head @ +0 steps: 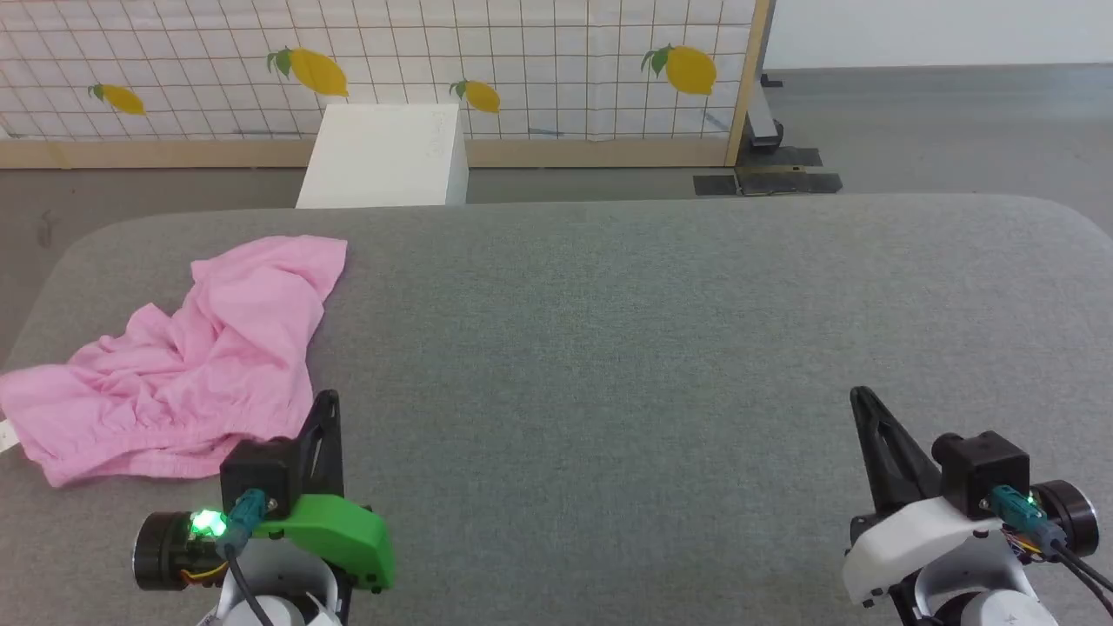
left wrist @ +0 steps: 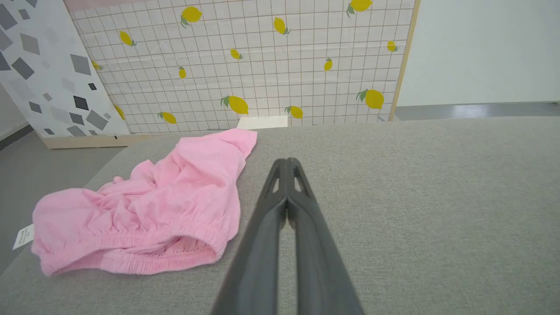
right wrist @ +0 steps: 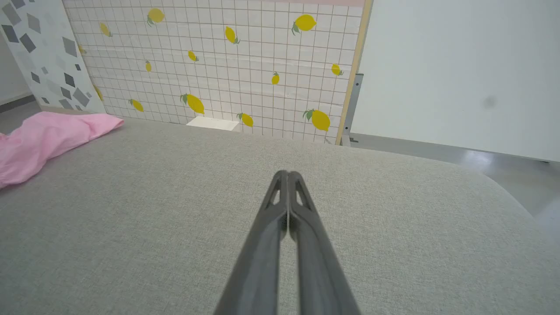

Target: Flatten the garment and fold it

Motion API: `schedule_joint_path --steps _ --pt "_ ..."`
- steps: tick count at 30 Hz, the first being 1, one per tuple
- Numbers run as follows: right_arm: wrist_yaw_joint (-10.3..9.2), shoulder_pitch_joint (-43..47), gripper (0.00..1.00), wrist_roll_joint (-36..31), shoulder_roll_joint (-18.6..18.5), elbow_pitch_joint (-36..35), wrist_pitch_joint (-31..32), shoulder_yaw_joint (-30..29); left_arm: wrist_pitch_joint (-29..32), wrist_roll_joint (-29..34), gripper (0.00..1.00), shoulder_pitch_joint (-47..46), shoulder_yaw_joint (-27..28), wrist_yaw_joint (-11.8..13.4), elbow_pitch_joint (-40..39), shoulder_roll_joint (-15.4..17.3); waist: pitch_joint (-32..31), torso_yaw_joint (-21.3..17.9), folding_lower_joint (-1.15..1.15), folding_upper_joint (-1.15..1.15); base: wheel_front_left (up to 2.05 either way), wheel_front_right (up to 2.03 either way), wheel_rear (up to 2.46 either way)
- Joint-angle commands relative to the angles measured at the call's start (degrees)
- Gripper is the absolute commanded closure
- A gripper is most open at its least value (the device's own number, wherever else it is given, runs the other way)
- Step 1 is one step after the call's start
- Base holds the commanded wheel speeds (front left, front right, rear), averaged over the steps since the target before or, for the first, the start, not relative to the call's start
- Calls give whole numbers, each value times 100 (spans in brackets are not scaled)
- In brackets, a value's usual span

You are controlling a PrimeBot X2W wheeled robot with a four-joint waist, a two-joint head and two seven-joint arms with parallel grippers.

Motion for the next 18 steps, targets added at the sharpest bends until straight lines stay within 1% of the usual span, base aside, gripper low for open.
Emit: schedule_joint_path --steps 1,2,3,18 --pt "-9 -89 100 -37 2 -28 -1 8 8 59 100 67 18 38 -15 -29 0 0 0 0 0 0 0" --pt "-9 -89 100 -37 2 -28 -1 8 8 59 100 67 18 38 -15 -29 0 0 0 0 0 0 0" --pt "0 2 0 3 0 2 -1 -4 -1 -3 0 -1 -6 -1 1 1 0 0 0 0 0 0 0" --pt "-1 27 0 155 0 116 -134 -49 -134 -101 0 10 -63 45 98 -1 2 8 0 0 0 0 0"
